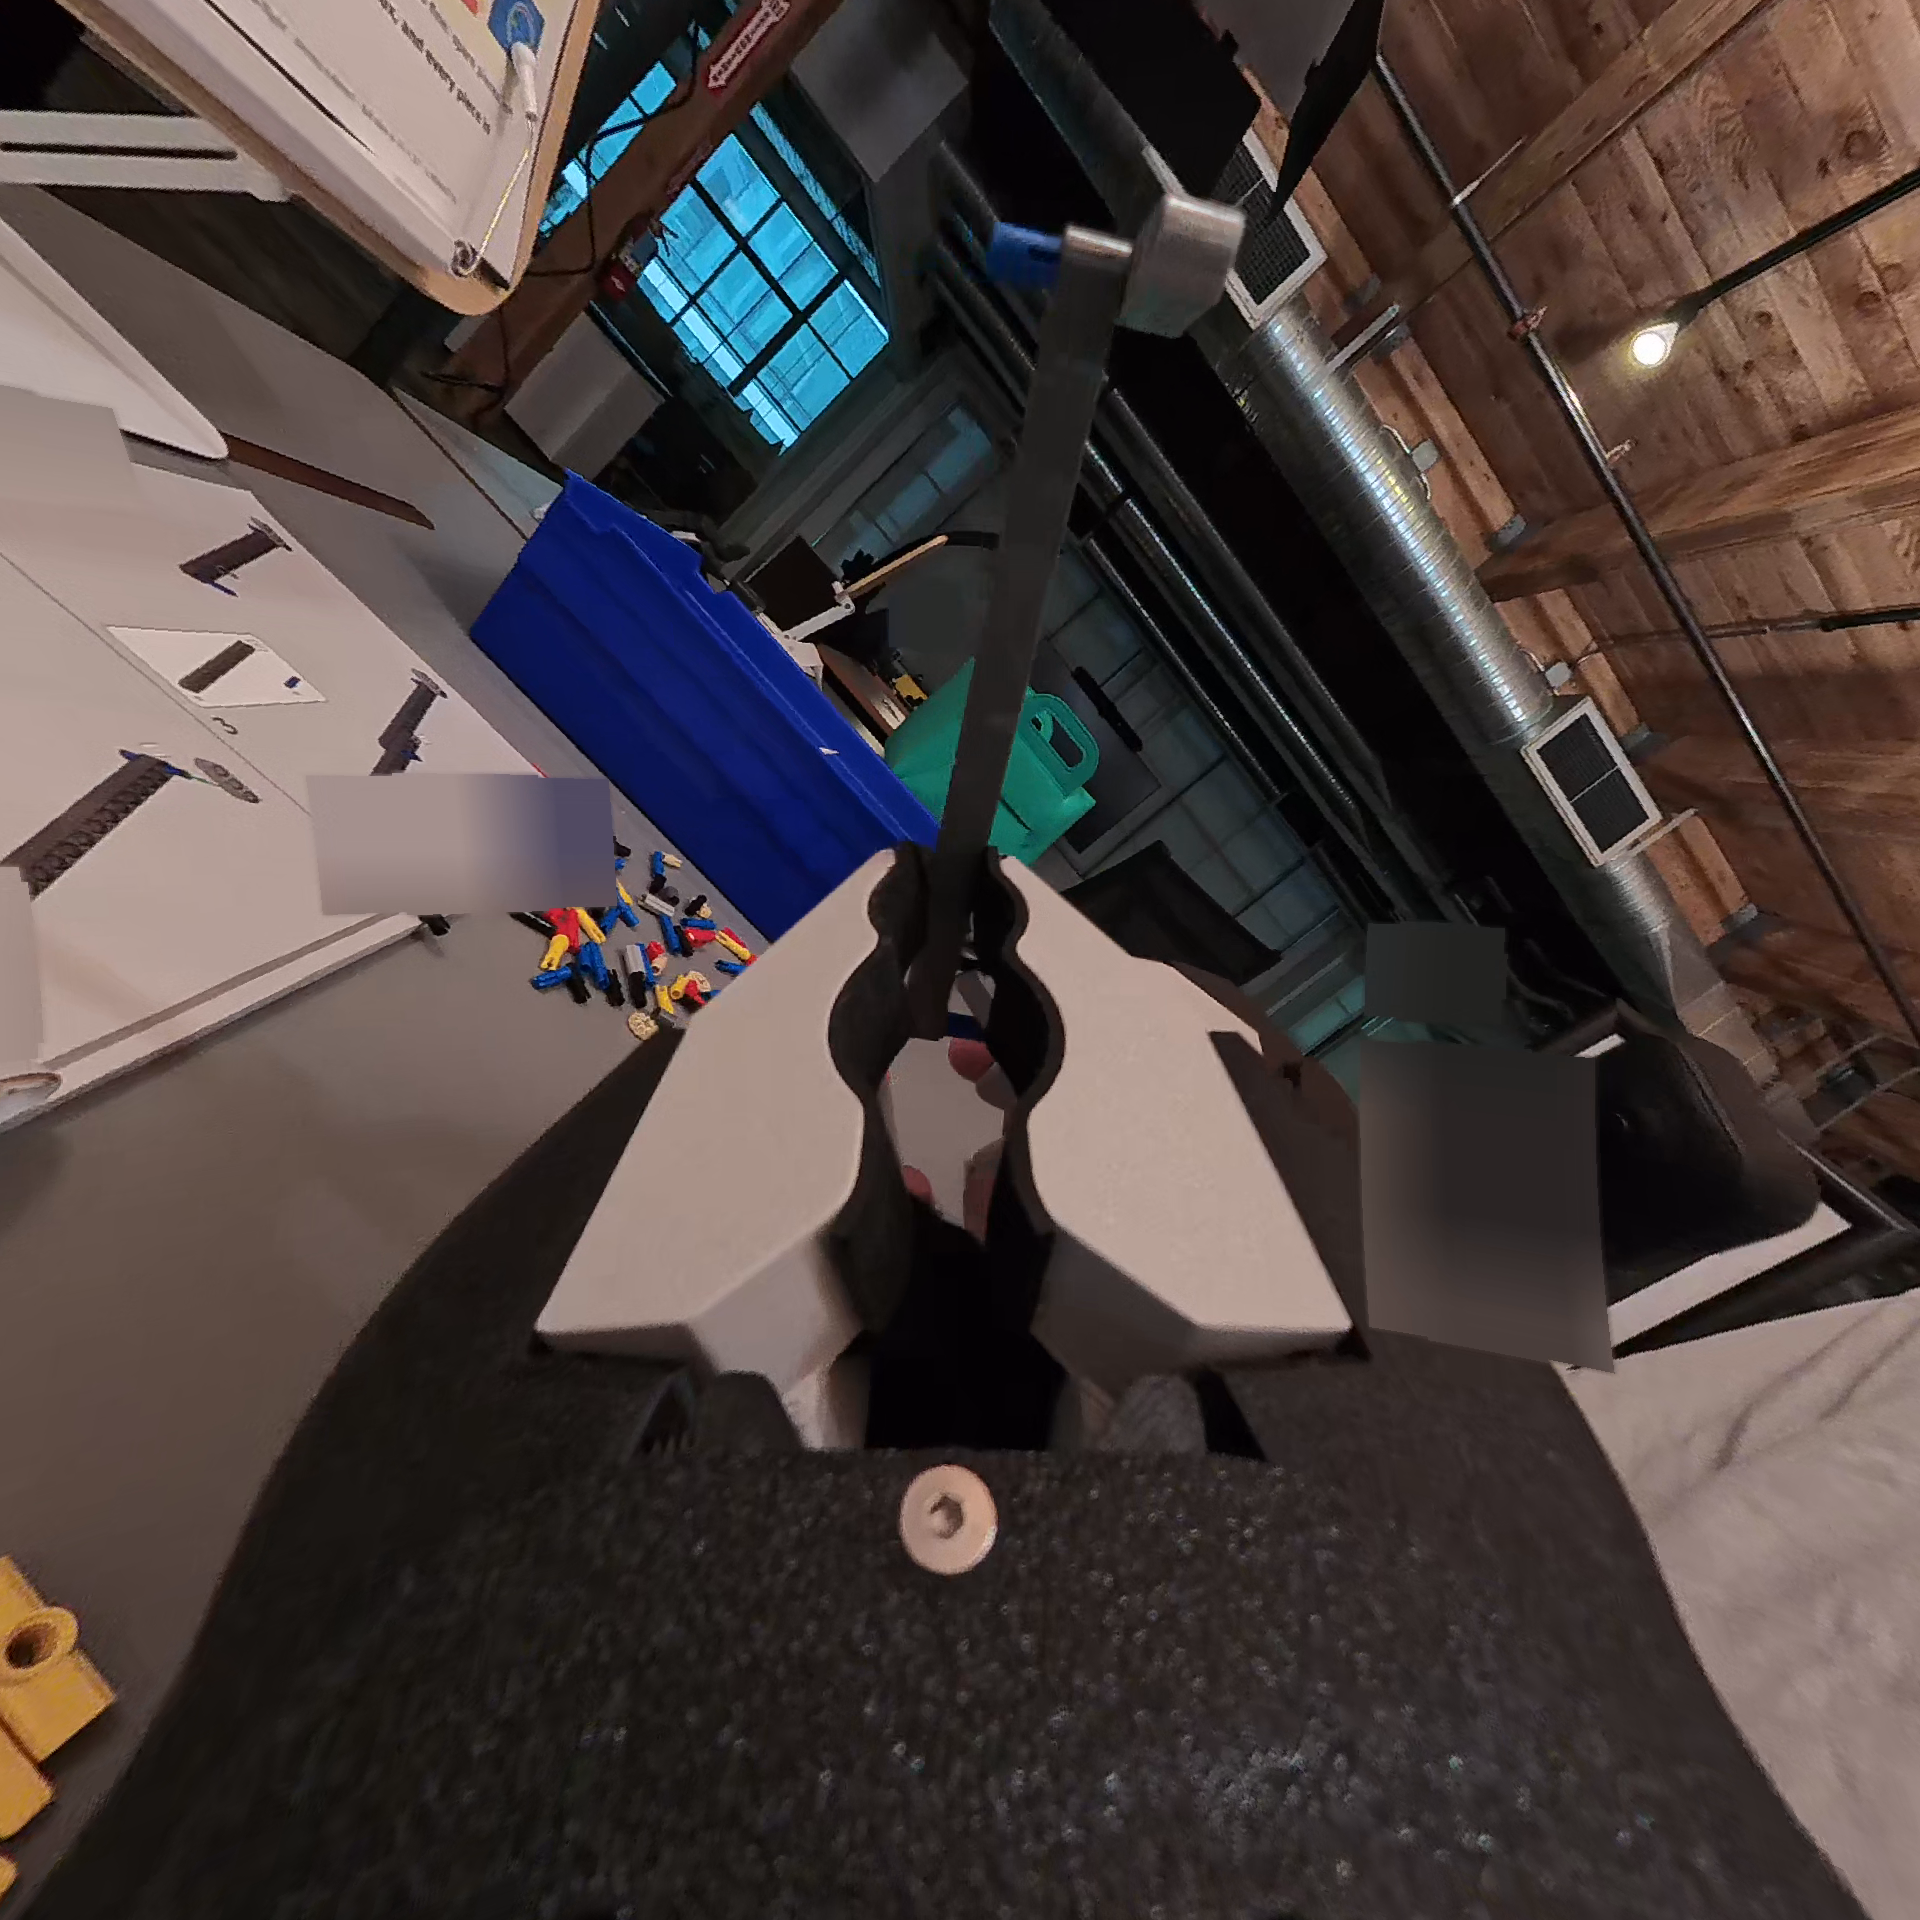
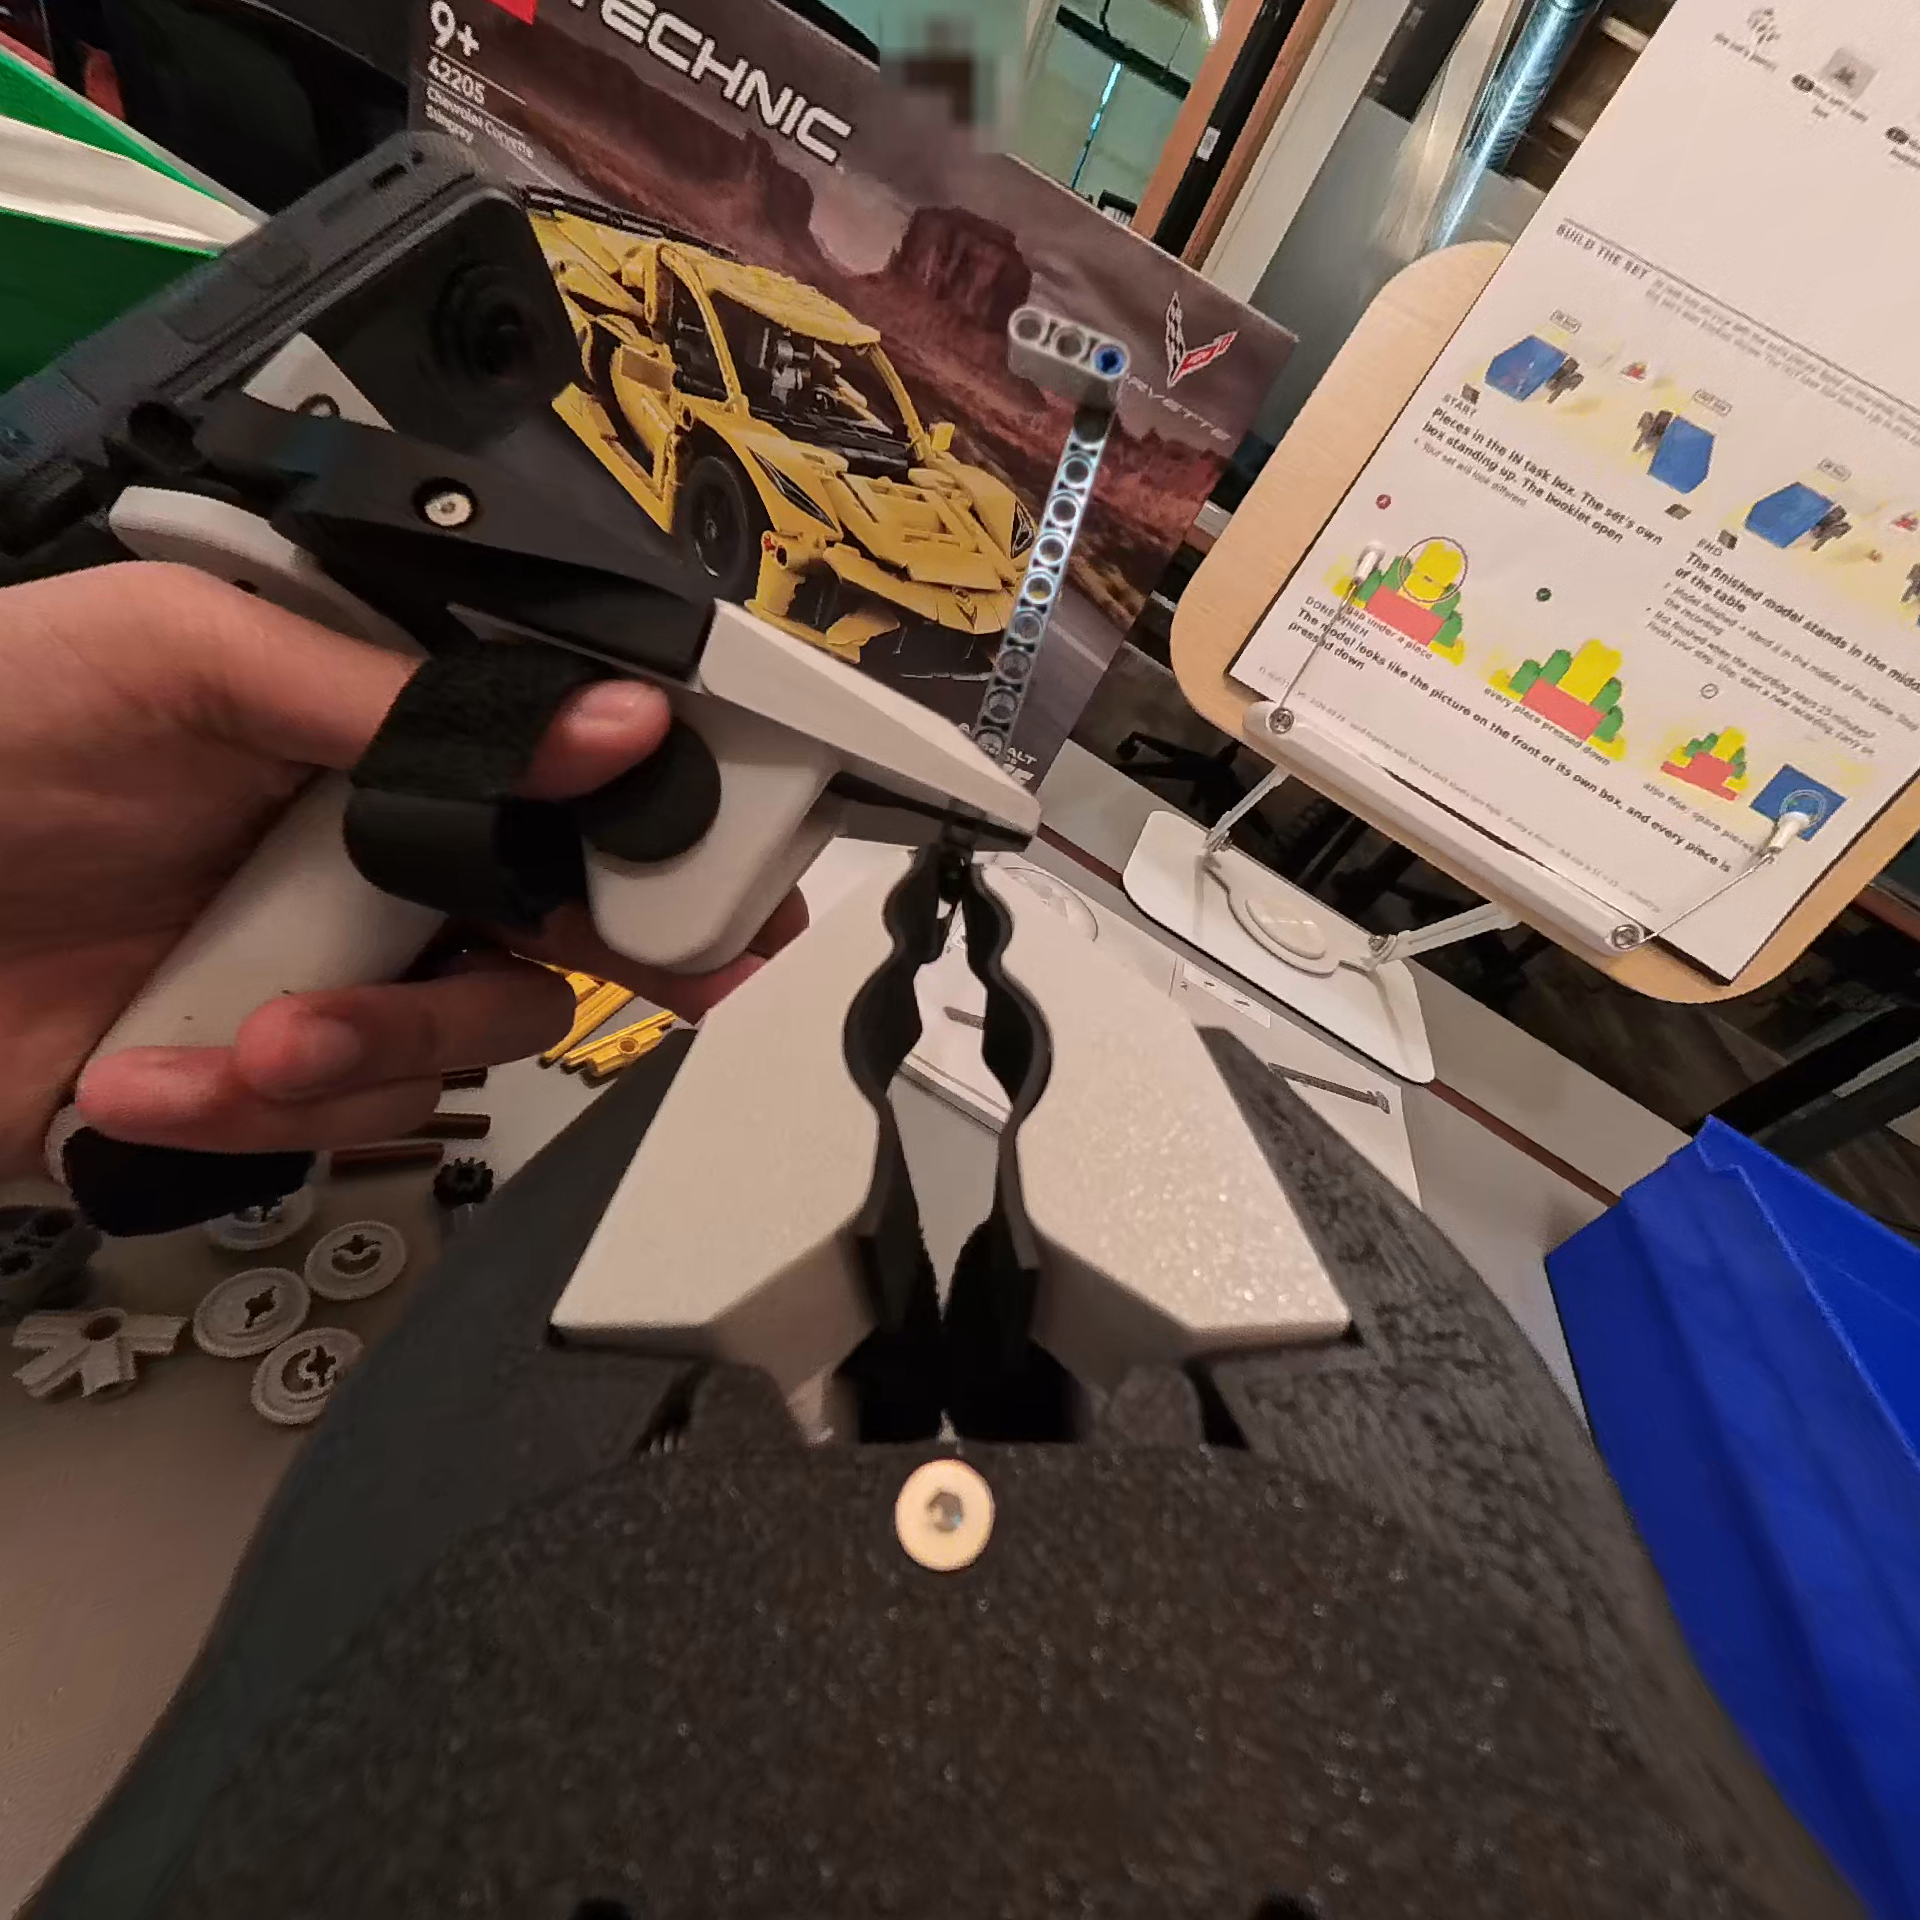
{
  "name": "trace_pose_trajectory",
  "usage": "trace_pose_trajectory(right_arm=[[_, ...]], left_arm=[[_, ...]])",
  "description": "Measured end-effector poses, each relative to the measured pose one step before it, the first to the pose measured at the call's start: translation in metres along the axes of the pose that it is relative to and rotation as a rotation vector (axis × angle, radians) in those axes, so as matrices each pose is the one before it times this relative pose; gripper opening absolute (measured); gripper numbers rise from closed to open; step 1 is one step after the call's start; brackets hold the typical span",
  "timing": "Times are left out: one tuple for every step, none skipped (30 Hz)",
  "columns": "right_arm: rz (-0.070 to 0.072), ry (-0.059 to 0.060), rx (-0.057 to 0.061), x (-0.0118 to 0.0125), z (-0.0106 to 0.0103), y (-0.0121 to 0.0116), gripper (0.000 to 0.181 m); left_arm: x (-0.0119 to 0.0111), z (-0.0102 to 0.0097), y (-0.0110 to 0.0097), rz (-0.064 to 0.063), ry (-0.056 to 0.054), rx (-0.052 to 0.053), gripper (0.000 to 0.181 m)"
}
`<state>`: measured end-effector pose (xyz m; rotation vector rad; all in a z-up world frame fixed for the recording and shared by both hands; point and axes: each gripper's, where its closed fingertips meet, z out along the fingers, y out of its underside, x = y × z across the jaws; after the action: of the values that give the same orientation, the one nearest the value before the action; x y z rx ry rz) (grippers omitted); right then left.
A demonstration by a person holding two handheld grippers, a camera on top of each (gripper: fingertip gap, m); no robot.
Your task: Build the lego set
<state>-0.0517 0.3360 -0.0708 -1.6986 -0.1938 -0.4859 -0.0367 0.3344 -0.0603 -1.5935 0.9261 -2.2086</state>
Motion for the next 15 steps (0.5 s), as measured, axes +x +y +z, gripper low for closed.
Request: trace_pose_trajectory(right_arm=[[-0.0009,0.0025,-0.0026,-0.00033,0.00022,0.00084,0.005],[0.0074,-0.0039,-0.0107,-0.00067,0.0007,0.00183,0.005],[0.0137,-0.0079,-0.0064,-0.00051,-0.00012,0.00043,0.005],[0.0098,0.0004,0.0178,0.00088,-0.00246,-0.00382,0.004],[0.0002,0.008,0.0097,0.00107,-0.00208,-0.00332,0.004],[-0.0042,0.0044,-0.013,0.00019,0.00026,-0.00007,0.004],[0.0018,-0.0038,-0.0238,-0.00061,0.00142,0.00193,0.004],[0.0139,-0.001,-0.0047,-0.0002,0.00003,-0.00022,0.004],[0.0073,0.0034,-0.0045,0.00012,-0.00005,0.00032,0.004],[-0.0077,0.0036,-0.0189,-0.00023,0.00058,0.00156,0.004],[-0.0174,0.0046,-0.0245,-0.00056,0.00067,0.0018,0.004],[-0.0206,0.0105,-0.0127,-0.00006,0.00021,0.00039,0.004],[-0.0171,0.0089,-0.0079,0.00024,0.0005,0.00025,0.004],[-0.0062,0.0001,-0.0174,0.00002,0.00097,0.0016,0.005],[0.0116,-0.0049,-0.0021,0.00002,0.00044,0.0,0.004]], left_arm=[[-0.00013,0.00006,0.00025,-0.0009,-0.0004,-0.0015,0.008],[-0.00083,-0.00007,0.00081,0.0039,-0.0063,-0.0058,0.008],[-0.00029,-0.00013,0.00066,0.0112,-0.0045,-0.006,0.008],[0.00256,0.00007,-0.00038,0.0167,0.0089,-0.0019,0.008],[0.00373,0.00054,-0.00082,0.0212,0.0077,-0.0022,0.007],[0.00066,0.00034,-0.00023,0.038,-0.017,-0.0079,0.007],[-0.00182,-0.00028,0.00062,0.0532,-0.0323,-0.0131,0.007],[-0.00083,-0.00009,0.0005,0.0465,-0.0224,-0.0097,0.007],[-0.00019,0.00029,0.00028,0.0225,-0.0131,-0.006,0.007],[-0.00116,0.00026,0.00109,0.0122,-0.0155,-0.0068,0.007],[-0.00184,0.00026,0.00179,0.0166,-0.0182,-0.011,0.007],[-0.00132,0.00029,0.00153,0.0232,-0.0186,-0.0122,0.007],[-0.00098,0.00065,0.0013,0.0292,-0.0212,-0.0108,0.007],[-0.00151,0.00071,0.00153,0.0254,-0.0219,-0.0099,0.007],[-0.00044,0.00018,0.00037,-0.0017,-0.0035,0.0004,0.007]])
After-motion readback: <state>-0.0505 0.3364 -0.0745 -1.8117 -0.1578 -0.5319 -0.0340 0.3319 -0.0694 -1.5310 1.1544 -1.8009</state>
